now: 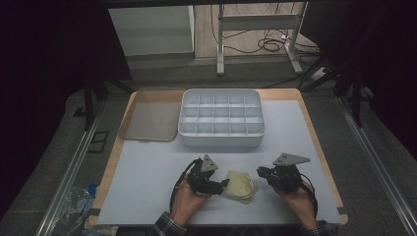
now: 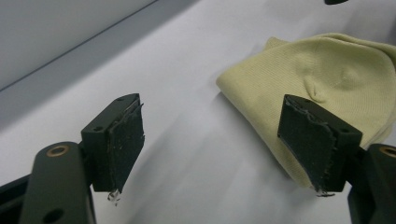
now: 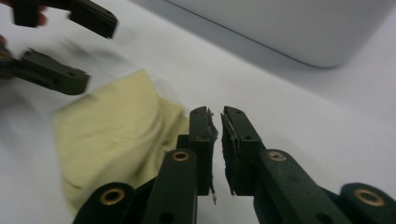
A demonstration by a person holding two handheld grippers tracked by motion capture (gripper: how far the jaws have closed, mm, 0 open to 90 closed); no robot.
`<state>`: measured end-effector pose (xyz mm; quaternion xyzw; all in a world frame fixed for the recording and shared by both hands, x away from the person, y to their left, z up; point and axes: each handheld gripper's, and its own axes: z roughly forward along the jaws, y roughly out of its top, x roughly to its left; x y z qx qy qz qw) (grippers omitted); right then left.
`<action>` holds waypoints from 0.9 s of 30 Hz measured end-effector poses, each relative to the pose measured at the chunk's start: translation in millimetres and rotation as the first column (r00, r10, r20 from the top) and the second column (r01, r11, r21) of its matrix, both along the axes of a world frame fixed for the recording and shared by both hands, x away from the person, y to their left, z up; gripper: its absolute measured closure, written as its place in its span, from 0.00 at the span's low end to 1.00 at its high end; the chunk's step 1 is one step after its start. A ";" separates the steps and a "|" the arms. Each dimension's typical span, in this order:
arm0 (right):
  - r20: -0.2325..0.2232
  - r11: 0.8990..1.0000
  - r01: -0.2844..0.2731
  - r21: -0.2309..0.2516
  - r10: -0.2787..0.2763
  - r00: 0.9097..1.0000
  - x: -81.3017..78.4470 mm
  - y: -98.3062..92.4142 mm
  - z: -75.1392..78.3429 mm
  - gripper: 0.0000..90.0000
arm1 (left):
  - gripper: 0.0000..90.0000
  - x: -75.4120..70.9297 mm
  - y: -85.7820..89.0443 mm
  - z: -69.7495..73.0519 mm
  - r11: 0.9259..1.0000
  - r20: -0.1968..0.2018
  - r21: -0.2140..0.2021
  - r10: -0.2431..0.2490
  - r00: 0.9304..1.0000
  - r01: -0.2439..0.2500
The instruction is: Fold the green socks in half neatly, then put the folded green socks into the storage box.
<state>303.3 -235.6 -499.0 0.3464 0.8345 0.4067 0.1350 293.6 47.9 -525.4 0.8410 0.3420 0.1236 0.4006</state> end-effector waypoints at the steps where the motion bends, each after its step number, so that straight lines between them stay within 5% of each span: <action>1: 0.002 1.000 -0.006 0.000 0.006 1.000 -0.8 1.8 1.5 0.92 | 0.25 0.1 0.7 0.2 1.000 0.001 -0.003 0.002 1.000 -0.002; 17: 0.013 0.995 -0.097 -0.022 0.097 0.995 -9.6 33.7 9.4 0.92 | 0.28 -0.5 3.1 -1.3 1.000 -0.008 -0.017 0.000 1.000 0.000; 27: 0.001 0.994 -0.106 -0.035 0.107 0.994 -5.9 45.1 -1.1 0.95 | 0.46 2.4 -0.3 -1.7 0.998 -0.046 -0.057 -0.021 0.999 0.018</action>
